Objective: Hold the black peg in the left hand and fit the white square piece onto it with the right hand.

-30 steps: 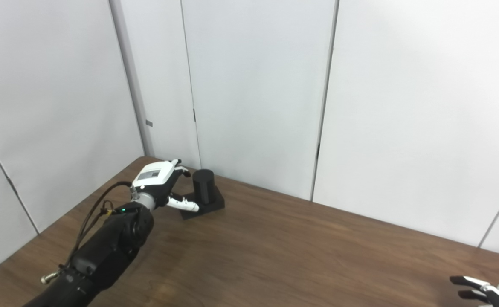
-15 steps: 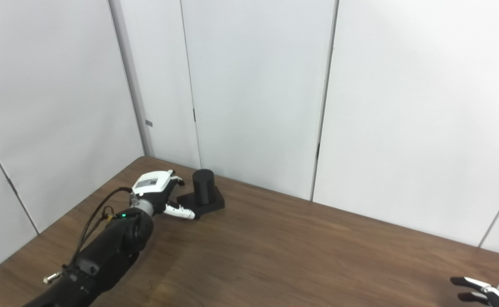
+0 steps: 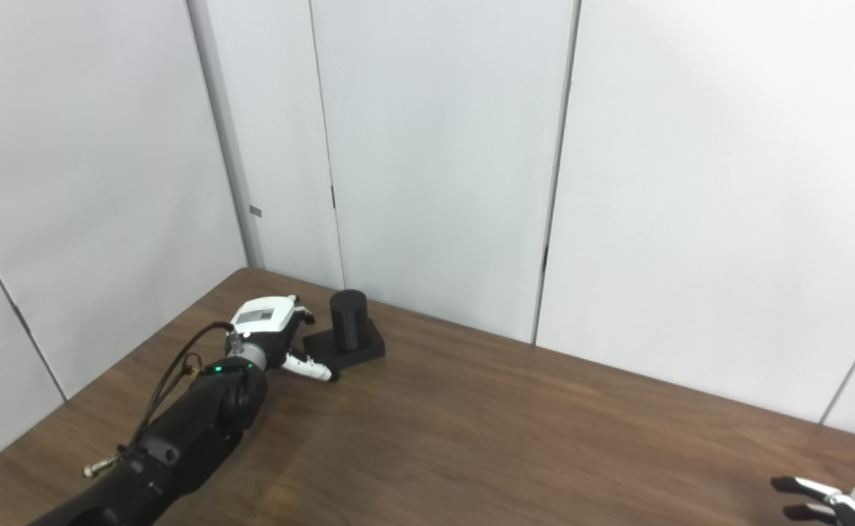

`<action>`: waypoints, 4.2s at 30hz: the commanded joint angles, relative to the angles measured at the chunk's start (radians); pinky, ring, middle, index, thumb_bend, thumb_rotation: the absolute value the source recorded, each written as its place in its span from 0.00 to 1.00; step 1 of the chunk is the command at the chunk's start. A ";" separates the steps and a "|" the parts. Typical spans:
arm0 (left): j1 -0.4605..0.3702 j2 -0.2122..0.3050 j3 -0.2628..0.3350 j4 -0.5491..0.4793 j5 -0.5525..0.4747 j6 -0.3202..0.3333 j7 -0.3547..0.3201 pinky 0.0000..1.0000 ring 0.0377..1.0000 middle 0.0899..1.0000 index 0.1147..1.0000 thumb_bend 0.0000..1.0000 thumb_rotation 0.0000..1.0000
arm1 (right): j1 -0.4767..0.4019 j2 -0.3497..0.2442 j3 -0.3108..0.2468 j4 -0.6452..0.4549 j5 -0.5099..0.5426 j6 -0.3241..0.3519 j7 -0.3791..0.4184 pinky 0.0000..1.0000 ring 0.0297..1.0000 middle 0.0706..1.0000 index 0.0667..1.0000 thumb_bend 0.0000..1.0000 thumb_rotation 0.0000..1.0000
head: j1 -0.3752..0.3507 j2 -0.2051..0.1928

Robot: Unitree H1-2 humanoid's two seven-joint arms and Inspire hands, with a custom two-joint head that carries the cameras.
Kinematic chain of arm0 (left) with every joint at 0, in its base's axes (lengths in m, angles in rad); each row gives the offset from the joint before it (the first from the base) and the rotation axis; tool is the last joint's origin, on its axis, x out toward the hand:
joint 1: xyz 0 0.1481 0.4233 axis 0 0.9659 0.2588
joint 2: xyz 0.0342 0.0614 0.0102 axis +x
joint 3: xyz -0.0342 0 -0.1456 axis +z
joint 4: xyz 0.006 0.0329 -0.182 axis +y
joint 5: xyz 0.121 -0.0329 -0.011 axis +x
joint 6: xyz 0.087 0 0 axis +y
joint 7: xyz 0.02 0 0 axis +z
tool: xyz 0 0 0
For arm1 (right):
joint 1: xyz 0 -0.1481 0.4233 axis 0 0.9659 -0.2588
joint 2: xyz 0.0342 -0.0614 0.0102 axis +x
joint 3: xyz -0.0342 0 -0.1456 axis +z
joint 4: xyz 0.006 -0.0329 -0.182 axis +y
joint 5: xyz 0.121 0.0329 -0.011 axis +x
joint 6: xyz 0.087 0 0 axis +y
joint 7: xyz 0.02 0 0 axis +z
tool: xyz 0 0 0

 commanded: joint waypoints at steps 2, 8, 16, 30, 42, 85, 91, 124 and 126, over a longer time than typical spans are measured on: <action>-0.065 0.024 -0.001 0.007 0.014 -0.011 0.051 0.84 1.00 1.00 0.80 1.00 0.52 | -0.021 -0.006 -0.012 -0.048 0.011 -0.002 -0.004 0.46 0.63 0.72 0.66 0.52 0.00 | -0.001 0.002; -0.083 0.025 -0.027 0.054 0.016 -0.016 0.070 0.82 0.99 0.99 0.79 1.00 0.55 | -0.017 -0.005 -0.016 -0.052 0.007 -0.009 -0.006 0.44 0.62 0.72 0.65 0.52 0.00 | -0.004 0.004; -0.104 0.025 -0.038 0.088 -0.001 -0.043 0.075 0.82 0.99 0.98 0.78 1.00 0.55 | 0.000 -0.003 -0.017 -0.078 0.015 0.011 0.008 0.45 0.63 0.73 0.66 0.52 0.00 | -0.009 0.012; -0.114 0.021 -0.068 0.076 -0.041 -0.059 -0.034 0.91 1.00 0.97 0.59 0.86 0.39 | 0.006 0.002 -0.020 -0.101 0.015 0.025 0.011 0.45 0.63 0.73 0.64 0.51 0.00 | -0.017 0.020; -0.103 0.021 -0.087 0.088 -0.062 -0.103 -0.063 0.92 1.00 0.86 0.46 0.80 0.27 | 0.011 -0.001 -0.029 -0.120 0.014 0.033 0.013 0.46 0.63 0.73 0.64 0.52 0.00 | -0.018 0.037; 0.095 -0.082 -0.174 -0.272 -0.185 -0.466 -0.211 0.94 0.97 0.90 0.43 0.52 0.05 | -0.029 0.058 0.001 -0.146 -0.017 0.136 0.027 0.53 0.65 0.74 0.70 0.60 0.00 | -0.396 0.142; 0.102 -0.109 -0.190 -0.295 -0.170 -0.478 -0.219 0.94 0.95 0.90 0.43 0.52 0.06 | -0.033 0.079 0.012 -0.141 -0.050 0.138 0.011 0.52 0.65 0.73 0.70 0.59 0.00 | -0.483 0.151; 0.088 -0.133 -0.315 -0.240 -0.081 -0.634 -0.197 0.87 0.92 0.87 0.43 0.52 0.06 | -0.177 -0.287 0.043 -0.340 -0.314 0.585 0.430 0.62 0.79 0.87 0.80 0.80 0.09 | -0.914 0.079; 0.091 -0.127 -0.312 -0.241 -0.084 -0.638 -0.198 0.86 0.91 0.87 0.43 0.52 0.05 | -0.199 -0.326 0.056 -0.327 -0.340 0.590 0.461 0.66 0.83 0.89 0.82 0.85 0.08 | -0.934 0.067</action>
